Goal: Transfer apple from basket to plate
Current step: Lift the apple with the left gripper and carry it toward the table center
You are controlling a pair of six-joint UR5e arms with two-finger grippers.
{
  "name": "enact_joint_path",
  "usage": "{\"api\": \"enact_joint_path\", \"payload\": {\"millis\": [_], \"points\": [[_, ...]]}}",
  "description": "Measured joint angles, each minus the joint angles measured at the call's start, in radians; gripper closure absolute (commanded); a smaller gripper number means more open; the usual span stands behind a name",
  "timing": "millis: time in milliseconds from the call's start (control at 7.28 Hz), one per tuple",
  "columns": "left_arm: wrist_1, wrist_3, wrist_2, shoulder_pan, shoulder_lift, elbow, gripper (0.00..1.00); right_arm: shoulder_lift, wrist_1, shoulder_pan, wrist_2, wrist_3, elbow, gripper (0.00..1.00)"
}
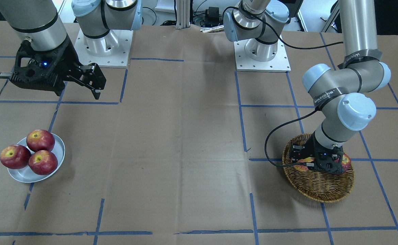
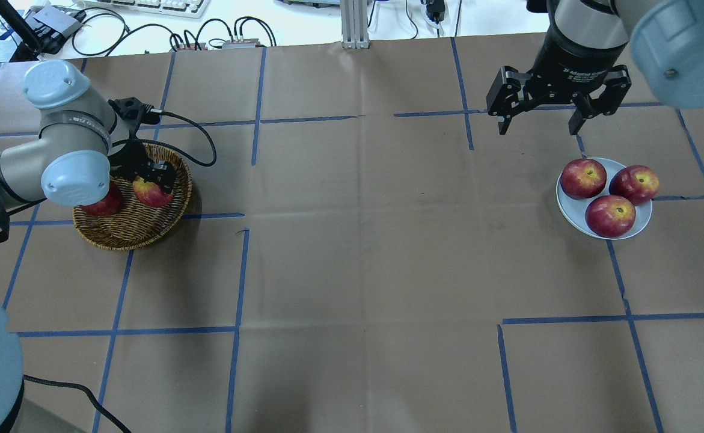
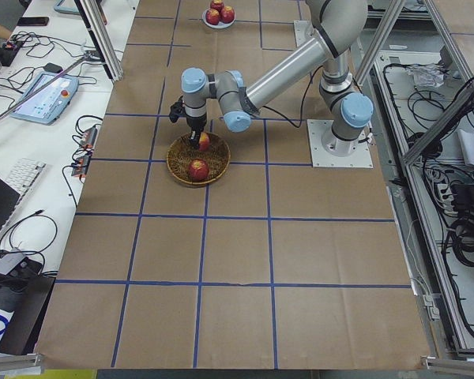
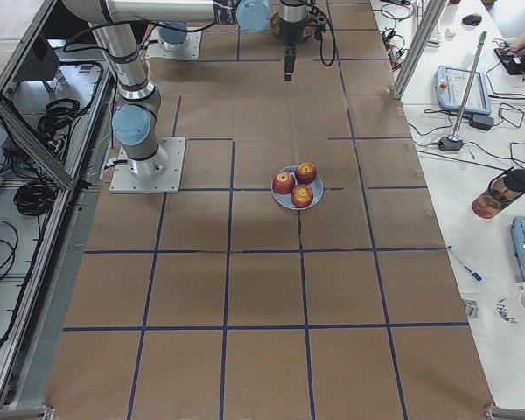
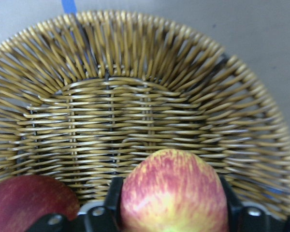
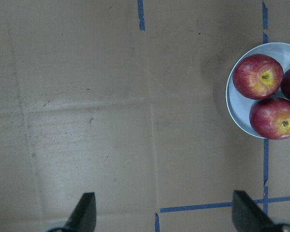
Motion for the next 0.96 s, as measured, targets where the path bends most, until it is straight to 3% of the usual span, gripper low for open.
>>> {"api": "enact_joint_path", "payload": {"millis": [550, 962], "points": [[-0.109, -0.489, 0.002, -0.303, 0.095, 0.028, 0.34, 0.0, 0.0, 0.0, 0.0, 0.0, 0.0, 0.0], [-0.127, -0.784, -0.003, -0.532, -0.04, 0.159, 0.34, 0.0, 0.0, 0.0, 0.0, 0.0, 0.0, 0.0]]}}
